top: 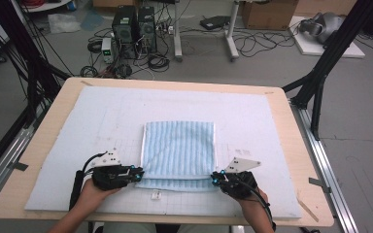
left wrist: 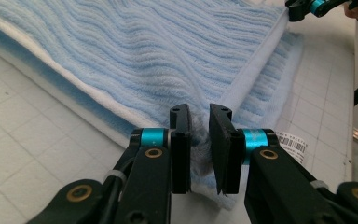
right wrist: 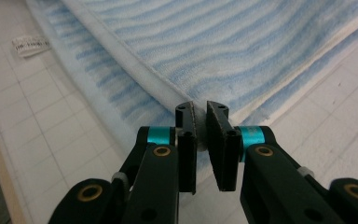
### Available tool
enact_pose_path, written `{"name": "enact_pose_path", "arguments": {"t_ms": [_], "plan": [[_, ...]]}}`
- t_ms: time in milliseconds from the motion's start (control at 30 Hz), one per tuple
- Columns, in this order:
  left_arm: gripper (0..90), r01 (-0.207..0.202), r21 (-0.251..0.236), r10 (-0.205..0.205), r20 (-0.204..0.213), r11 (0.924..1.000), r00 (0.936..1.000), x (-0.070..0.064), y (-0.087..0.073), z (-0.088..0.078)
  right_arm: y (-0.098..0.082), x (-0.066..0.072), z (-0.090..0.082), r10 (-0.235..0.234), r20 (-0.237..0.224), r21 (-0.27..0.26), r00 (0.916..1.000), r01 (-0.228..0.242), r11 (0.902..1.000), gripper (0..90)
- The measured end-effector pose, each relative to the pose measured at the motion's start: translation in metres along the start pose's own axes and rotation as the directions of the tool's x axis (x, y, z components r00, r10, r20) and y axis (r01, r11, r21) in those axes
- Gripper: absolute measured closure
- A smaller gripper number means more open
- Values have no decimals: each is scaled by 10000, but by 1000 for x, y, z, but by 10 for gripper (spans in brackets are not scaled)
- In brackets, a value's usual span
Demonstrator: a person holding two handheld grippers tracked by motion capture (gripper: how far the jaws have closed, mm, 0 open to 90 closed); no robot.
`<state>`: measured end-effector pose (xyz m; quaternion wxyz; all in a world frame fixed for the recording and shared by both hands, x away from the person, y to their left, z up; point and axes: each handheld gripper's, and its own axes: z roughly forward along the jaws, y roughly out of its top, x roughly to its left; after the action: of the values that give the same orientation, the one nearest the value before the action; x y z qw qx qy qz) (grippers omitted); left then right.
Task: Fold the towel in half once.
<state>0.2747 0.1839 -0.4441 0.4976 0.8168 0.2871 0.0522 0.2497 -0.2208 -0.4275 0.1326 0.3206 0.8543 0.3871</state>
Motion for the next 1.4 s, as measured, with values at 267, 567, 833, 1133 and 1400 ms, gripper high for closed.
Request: {"name": "enact_pose_path", "arguments": {"t_ms": [267,567,833,1133,1400], "plan": [[538,923,-1115,-1049,-1124,9895,9881,32,22,-3,12,-20,4,877,598,-796,9944,-828,9934,570],[550,969,-1303,-1220,-2005,9867,9721,62,45,9,33,-12,52,105,-786,156,9968,-93,9998,657],[598,1234,-1500,-1556,-2271,9810,9614,73,52,19,25,-12,43,-437,-1437,853,9887,564,9948,887],[625,1908,-666,-2020,-2940,9794,9342,97,65,54,20,-21,31,-124,-1907,179,9816,161,9997,729],[808,1754,244,-1474,-4359,9842,8878,103,66,78,17,-25,31,44,-1653,224,9862,-7,9997,703]]}}
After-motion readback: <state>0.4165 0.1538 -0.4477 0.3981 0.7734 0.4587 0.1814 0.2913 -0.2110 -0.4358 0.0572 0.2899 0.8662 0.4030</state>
